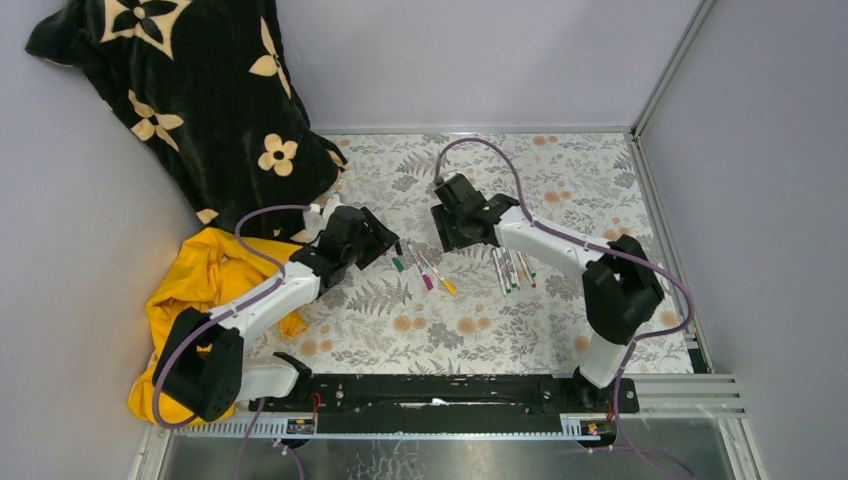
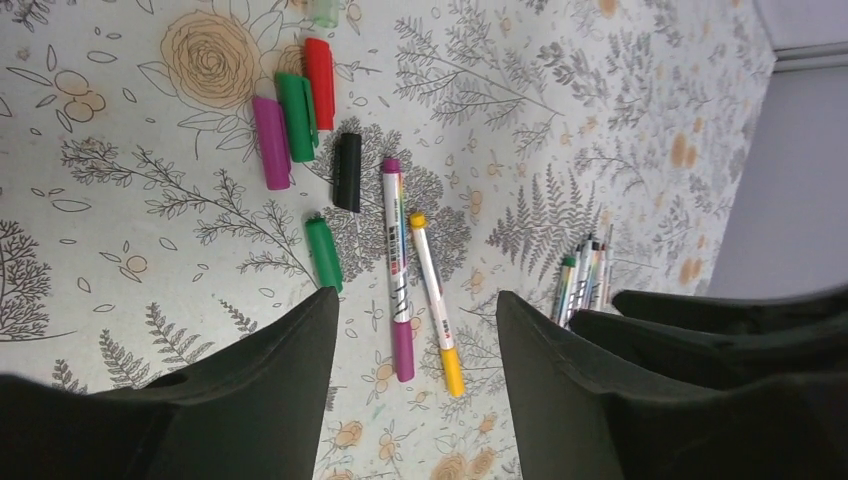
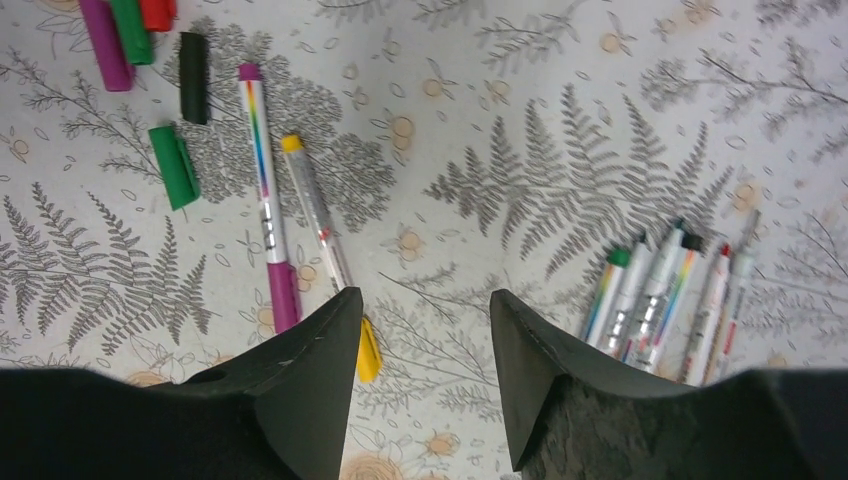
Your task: Open the pen caps
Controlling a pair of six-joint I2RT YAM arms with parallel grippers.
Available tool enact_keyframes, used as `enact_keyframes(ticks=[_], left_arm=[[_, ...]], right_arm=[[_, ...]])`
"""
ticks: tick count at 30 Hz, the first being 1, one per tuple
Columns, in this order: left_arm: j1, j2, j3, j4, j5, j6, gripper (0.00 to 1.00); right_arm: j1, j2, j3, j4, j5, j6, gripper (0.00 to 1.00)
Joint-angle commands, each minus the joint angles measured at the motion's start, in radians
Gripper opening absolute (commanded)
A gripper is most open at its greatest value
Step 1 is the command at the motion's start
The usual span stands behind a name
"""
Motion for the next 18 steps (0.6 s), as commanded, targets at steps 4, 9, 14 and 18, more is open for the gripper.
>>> enact_keyframes(ticks=[4, 9, 14, 18], left_arm=[[0.012, -0.101, -0.005, -0.036, 0.007, -0.020, 0.68], [0.015, -0.150, -0.017, -0.051, 0.003, -0.021, 0.70], [0.015, -0.194, -0.033, -0.054, 0.009, -0.025, 0.71], [0.015, -0.216, -0.033, -0.057, 0.010, -0.024, 0.71]], right_arm=[[0.060, 0.149, 0.133, -0.021, -0.051, -0.042, 0.59], [0.073, 0.224, 0.209, -0.028, -0.073, -0.039, 0.59], [0.086, 0.288, 0.263, -0.051, -0.076, -0.038, 0.60], [0.093, 0.330, 0.280, -0.057, -0.074, -0.036, 0.60]])
